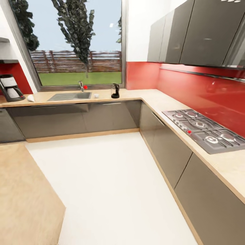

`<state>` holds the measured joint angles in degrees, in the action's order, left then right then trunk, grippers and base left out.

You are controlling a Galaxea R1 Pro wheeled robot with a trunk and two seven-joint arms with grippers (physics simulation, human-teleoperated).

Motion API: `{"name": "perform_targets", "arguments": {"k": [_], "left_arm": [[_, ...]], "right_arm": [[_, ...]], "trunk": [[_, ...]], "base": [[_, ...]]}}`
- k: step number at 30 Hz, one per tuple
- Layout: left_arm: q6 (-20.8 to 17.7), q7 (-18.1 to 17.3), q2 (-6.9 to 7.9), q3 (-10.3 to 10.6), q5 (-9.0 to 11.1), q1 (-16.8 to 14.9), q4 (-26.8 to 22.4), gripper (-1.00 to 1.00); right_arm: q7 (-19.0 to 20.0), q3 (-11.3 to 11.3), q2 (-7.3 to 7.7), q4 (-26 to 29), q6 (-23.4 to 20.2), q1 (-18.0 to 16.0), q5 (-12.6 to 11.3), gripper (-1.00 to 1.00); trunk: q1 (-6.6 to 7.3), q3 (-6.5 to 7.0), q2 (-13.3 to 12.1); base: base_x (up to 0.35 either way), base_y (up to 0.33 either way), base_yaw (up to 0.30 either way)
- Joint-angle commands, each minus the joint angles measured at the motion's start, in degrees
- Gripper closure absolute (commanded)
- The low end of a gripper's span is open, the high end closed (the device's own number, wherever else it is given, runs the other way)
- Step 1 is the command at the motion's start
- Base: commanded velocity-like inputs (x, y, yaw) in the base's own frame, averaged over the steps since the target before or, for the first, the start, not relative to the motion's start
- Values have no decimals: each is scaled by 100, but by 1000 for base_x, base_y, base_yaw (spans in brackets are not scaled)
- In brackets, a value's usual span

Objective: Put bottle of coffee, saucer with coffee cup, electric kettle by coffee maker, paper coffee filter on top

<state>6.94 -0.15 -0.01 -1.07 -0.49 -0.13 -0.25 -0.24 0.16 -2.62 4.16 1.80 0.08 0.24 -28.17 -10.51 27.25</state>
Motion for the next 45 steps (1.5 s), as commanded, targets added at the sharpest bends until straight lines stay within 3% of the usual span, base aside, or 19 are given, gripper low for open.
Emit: {"name": "perform_targets", "arguments": {"k": [1, 7, 10, 16, 22, 26, 30, 45], "left_arm": [[15, -2, 4, -10, -7, -7, -3, -100], [19, 1, 41, -8, -16, -34, -9, -100], [21, 13, 47, -8, -20, -59, -12, -100], [15, 22, 50, -8, -26, -217, -105, -100], [9, 23, 121, -8, -26, -378, -705, -100], [-12, 31, 243, -34, 22, -557, -1303, -100], [-9, 32, 261, -47, 30, -850, -1448, -100], [301, 32, 325, -78, 231, -882, -1389, -100]], "right_arm": [[-2, 0, 1, 4, 13, 1, 2, -100], [-10, -7, 23, 38, 13, 1, 2, -100], [-10, -7, 94, 487, 0, 1, 9, -100], [-11, -15, 246, 846, -3, 1, 6, -100], [5, -13, 348, 1693, -3, 1, 11, -100], [27, -9, 365, 2636, 4, 1, 5, -100], [52, -8, 367, 3107, 6, 1, 5, -100], [11, 1, 376, 3181, 129, 1, 40, -100]], "trunk": [[-3, -13, 8], [-3, -36, 8], [-3, -37, 8], [-3, -38, 8], [-3, -38, 8], [-3, -38, 8], [-3, -38, 8], [-3, 75, 8]], "base": [[58, 0, 251], [213, 0, 163], [328, 0, 15], [336, -18, 3], [338, -83, 0], [339, -12, 0], [339, -2, 0], [340, 0, 51]]}}
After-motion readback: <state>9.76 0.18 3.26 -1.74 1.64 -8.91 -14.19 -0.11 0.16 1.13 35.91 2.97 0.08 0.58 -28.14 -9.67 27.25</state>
